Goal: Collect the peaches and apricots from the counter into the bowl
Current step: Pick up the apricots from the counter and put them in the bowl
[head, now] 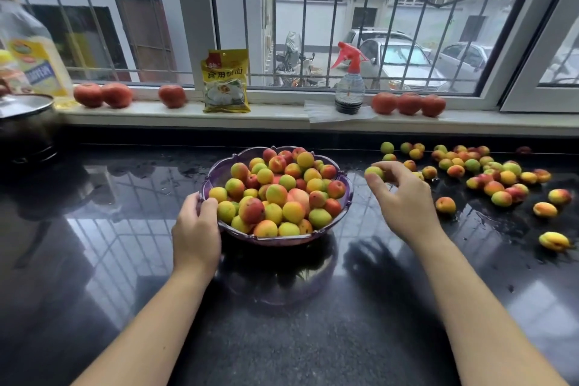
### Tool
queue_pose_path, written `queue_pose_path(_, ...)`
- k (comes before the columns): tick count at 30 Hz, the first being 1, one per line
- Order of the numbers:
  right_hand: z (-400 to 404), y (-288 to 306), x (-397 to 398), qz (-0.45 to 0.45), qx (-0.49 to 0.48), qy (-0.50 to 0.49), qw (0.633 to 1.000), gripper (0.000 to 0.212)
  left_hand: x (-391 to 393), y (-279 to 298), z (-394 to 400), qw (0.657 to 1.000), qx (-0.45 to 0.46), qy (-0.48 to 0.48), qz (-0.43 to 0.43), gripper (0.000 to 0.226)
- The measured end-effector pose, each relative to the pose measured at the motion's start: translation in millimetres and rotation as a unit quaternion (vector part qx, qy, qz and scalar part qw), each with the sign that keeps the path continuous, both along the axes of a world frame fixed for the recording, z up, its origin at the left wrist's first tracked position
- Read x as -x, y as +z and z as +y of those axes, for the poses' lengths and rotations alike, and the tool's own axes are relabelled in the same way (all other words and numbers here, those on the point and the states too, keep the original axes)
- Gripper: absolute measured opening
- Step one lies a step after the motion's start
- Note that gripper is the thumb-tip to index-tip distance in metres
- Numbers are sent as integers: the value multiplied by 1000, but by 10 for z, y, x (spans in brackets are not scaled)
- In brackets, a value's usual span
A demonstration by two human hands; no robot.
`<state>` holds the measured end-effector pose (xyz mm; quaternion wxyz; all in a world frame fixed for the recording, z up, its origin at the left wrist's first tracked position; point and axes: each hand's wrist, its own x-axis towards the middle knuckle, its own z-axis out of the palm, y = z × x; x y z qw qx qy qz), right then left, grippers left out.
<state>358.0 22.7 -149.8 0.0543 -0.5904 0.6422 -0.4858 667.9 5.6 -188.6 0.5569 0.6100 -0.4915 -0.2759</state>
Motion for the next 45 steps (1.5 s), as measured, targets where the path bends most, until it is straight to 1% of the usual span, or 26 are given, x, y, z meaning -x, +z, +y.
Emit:
queue_pose_path(1, 107, 71, -109, -10, 20, 67, 997, 20, 4, 4, -1, 1000, 0, 1, 1, 23)
queue_pose_path(3, 278, 106, -351, 34, 29, 146, 988, 22, 12, 15, -4, 1000, 0, 1, 6, 25)
queue_pose_path(6, 344, 33, -636, 130, 2, 176, 976, 29, 5, 15, -1, 1000, -2, -1, -1, 24)
queue_pose_path(8, 336, 31, -682, 144, -17, 184, 972, 33, -4, 8, -1, 1000, 1, 2, 2, 23)
queue_pose_path(9, 331, 43, -655, 127, -3, 181, 975, 31, -6, 5, -1, 1000, 2, 2, 3, 23)
queue_pose_path(11, 311, 79, -507, 48, 48, 123, 990, 21, -8, 3, -4, 1000, 3, 3, 1, 23)
queue_pose_path(12, 276, 77, -393, 13, 63, 68, 996, 17, -8, 3, -5, 1000, 3, 4, -1, 22)
queue_pose_path(13, 230, 55, -271, 1, 56, 4, 998, 16, -6, 3, -4, 1000, 3, 4, -2, 22)
queue_pose_path(15, 116, -53, -29, 46, -21, -120, 991, 21, -6, 8, 0, 1000, 3, 2, -3, 23)
queue_pose_path(17, 34, -183, 149, 85, -115, -178, 973, 38, -10, 14, 3, 1000, 3, 2, -2, 23)
queue_pose_path(20, -34, -295, 287, 94, -203, -169, 960, 53, -12, 6, -5, 1000, 6, 3, -7, 22)
queue_pose_path(22, -81, -318, 315, 88, -248, -155, 952, 55, -7, 1, -9, 1000, 1, 7, -10, 23)
queue_pose_path(23, -92, -321, 307, 90, -245, -157, 952, 54, -6, 0, -12, 1000, 1, 8, -11, 24)
queue_pose_path(24, -98, -320, 297, 94, -218, -167, 957, 51, -6, -2, -15, 1000, 4, 9, -11, 25)
queue_pose_path(27, -56, -272, 279, 74, -79, -211, 972, 39, -7, -3, -24, 1000, 5, 11, -12, 25)
queue_pose_path(28, -49, -263, 293, 71, -62, -213, 972, 38, -9, -6, -27, 1000, 6, 11, -11, 25)
queue_pose_path(29, -52, -260, 314, 80, -88, -206, 971, 37, -9, -8, -27, 1000, 7, 11, -11, 25)
queue_pose_path(30, -52, -266, 334, 105, -154, -194, 963, 35, -4, -8, -28, 1000, 7, 10, -11, 25)
queue_pose_path(32, -39, -267, 340, 151, -295, -175, 927, 32, -2, -9, -31, 1000, 7, 10, -11, 25)
queue_pose_path(33, -33, -270, 333, 153, -321, -169, 919, 33, -2, -6, -33, 1000, 6, 10, -12, 25)
queue_pose_path(35, -34, -264, 304, 131, -300, -156, 932, 32, 2, -2, -31, 1000, 1, 12, -13, 25)
queue_pose_path(37, -25, -228, 231, 111, -237, -138, 955, 35, -1, 3, -24, 1000, -2, 14, -13, 24)
queue_pose_path(39, 19, -166, 119, 32, -113, -98, 988, 37, -1, 6, -16, 1000, -1, 13, -13, 24)
queue_pose_path(40, 61, -115, 31, -22, -50, -68, 996, 35, 2, 5, -13, 1000, -1, 11, -12, 24)
queue_pose_path(42, 139, -11, -204, -83, 26, 4, 996, 28, 5, -2, -9, 1000, 0, 6, -11, 23)
queue_pose_path(45, 160, 60, -566, -85, 35, 100, 991, 24, 13, 3, -6, 1000, 0, 1, -4, 23)
